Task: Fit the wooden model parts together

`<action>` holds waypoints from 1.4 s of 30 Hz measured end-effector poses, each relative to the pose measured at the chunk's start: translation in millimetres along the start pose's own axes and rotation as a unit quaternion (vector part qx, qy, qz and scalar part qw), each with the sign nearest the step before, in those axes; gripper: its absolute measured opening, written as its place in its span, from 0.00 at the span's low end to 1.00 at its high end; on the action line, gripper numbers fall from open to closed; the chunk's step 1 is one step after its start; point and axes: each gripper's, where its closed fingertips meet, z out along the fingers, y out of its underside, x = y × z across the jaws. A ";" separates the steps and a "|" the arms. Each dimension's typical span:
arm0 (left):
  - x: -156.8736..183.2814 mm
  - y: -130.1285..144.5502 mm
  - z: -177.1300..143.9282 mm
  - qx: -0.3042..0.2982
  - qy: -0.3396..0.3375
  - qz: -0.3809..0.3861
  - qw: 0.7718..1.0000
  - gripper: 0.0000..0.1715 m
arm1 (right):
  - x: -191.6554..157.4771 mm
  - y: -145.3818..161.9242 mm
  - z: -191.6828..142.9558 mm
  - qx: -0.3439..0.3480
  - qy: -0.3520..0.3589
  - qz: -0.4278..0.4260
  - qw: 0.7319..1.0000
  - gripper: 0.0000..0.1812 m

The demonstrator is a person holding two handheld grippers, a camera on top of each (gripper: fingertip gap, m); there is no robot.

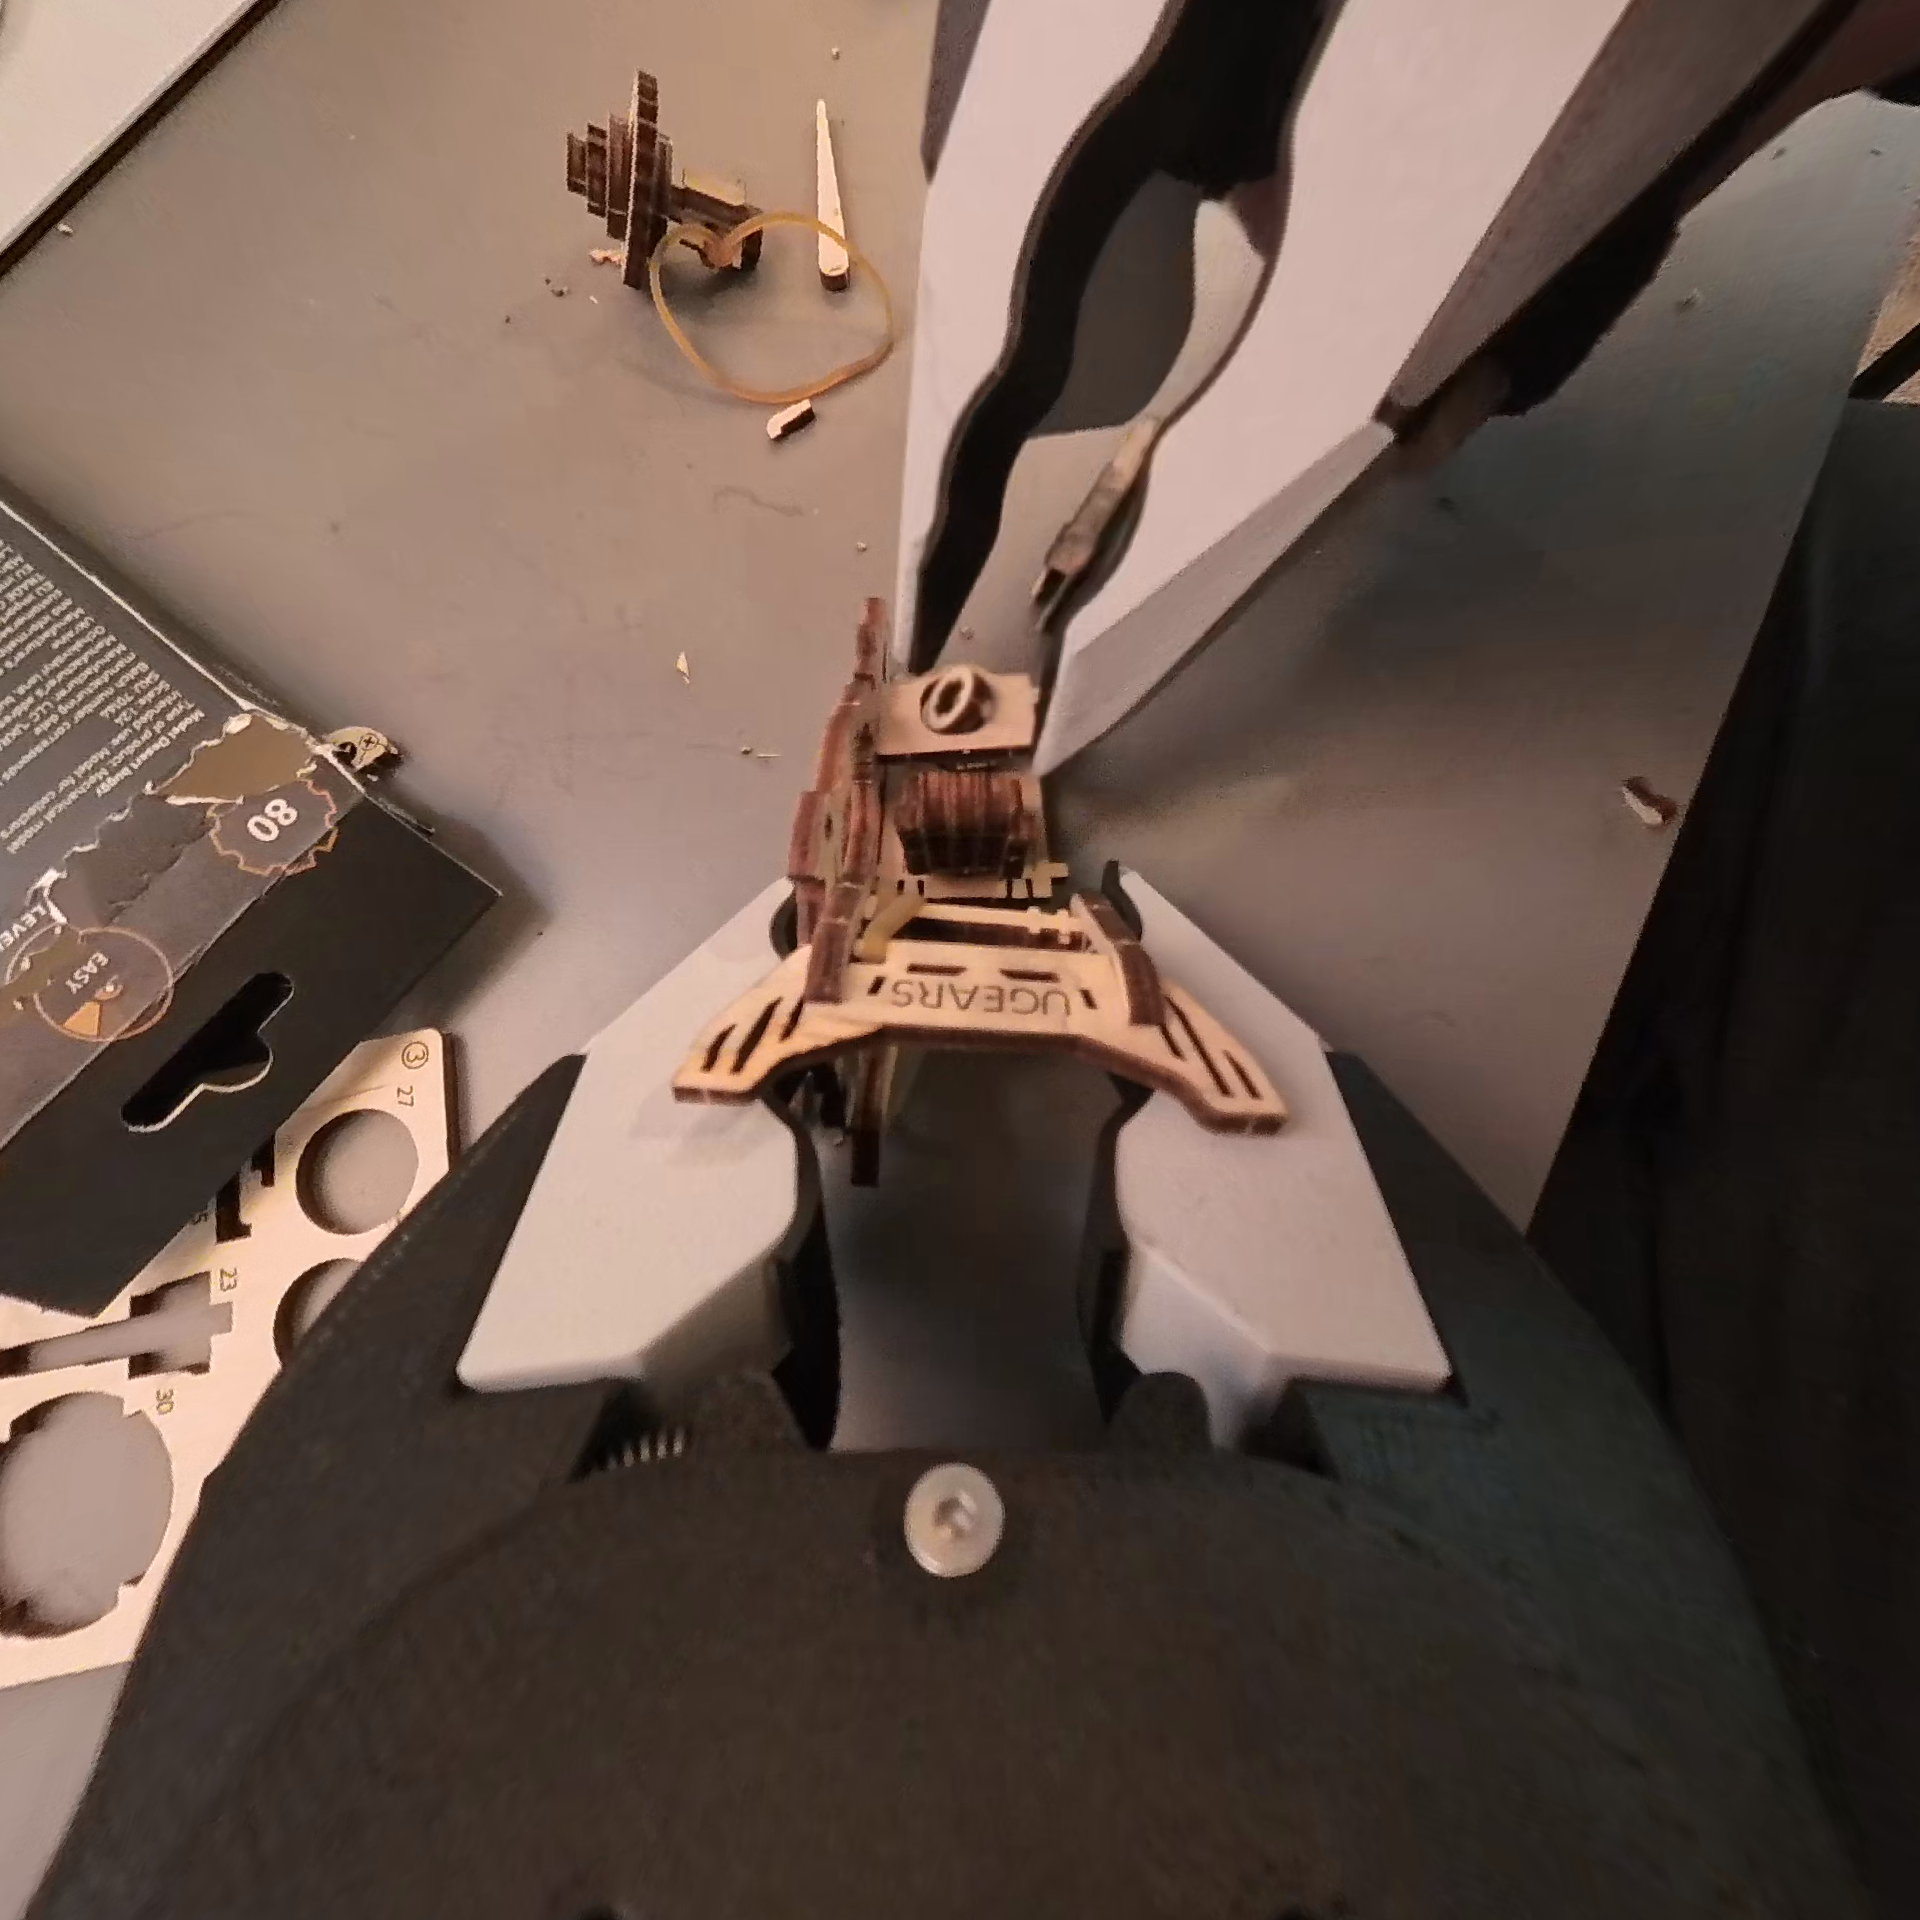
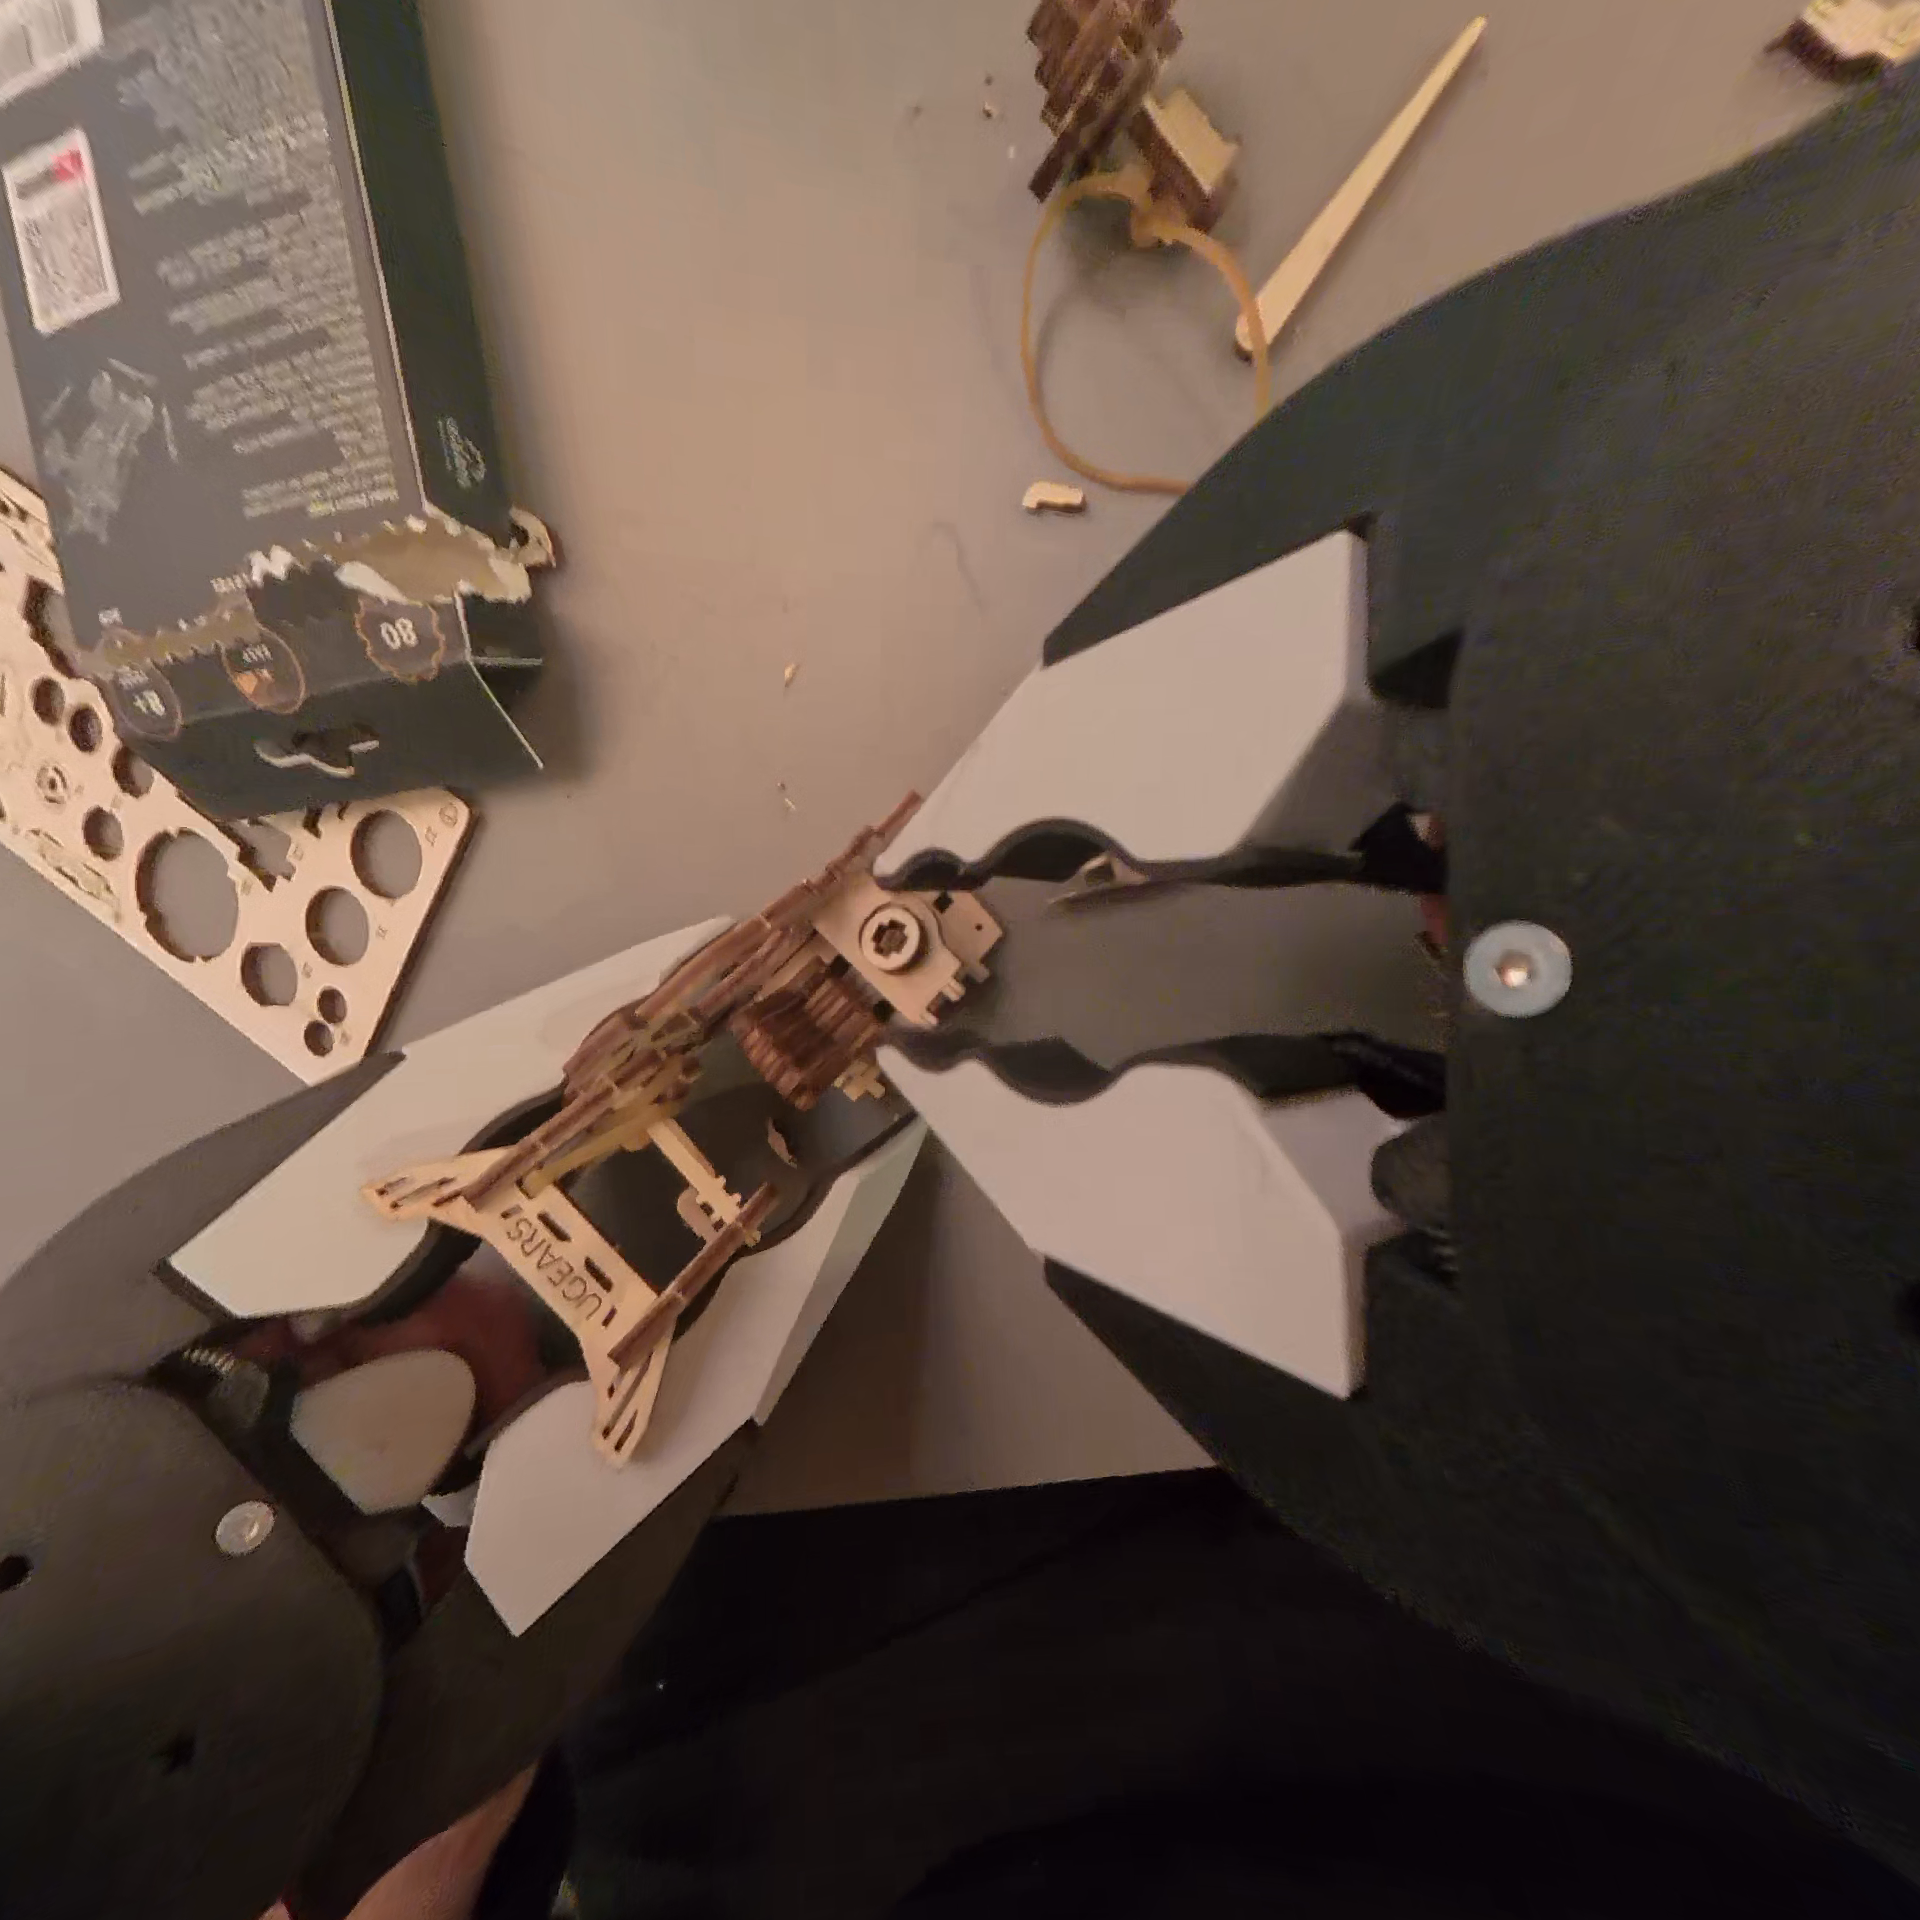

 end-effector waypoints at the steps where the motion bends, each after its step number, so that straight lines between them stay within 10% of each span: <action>1: 0.1 0.0 0.0 0.000 0.000 0.000 1.000 0.31 | 1.4 1.1 -0.3 -0.004 0.011 -0.002 1.000 0.13; 42: -0.8 0.3 -0.3 0.000 -0.002 0.001 1.000 0.31 | 7.0 -6.4 -6.2 0.002 -0.002 0.019 1.000 0.00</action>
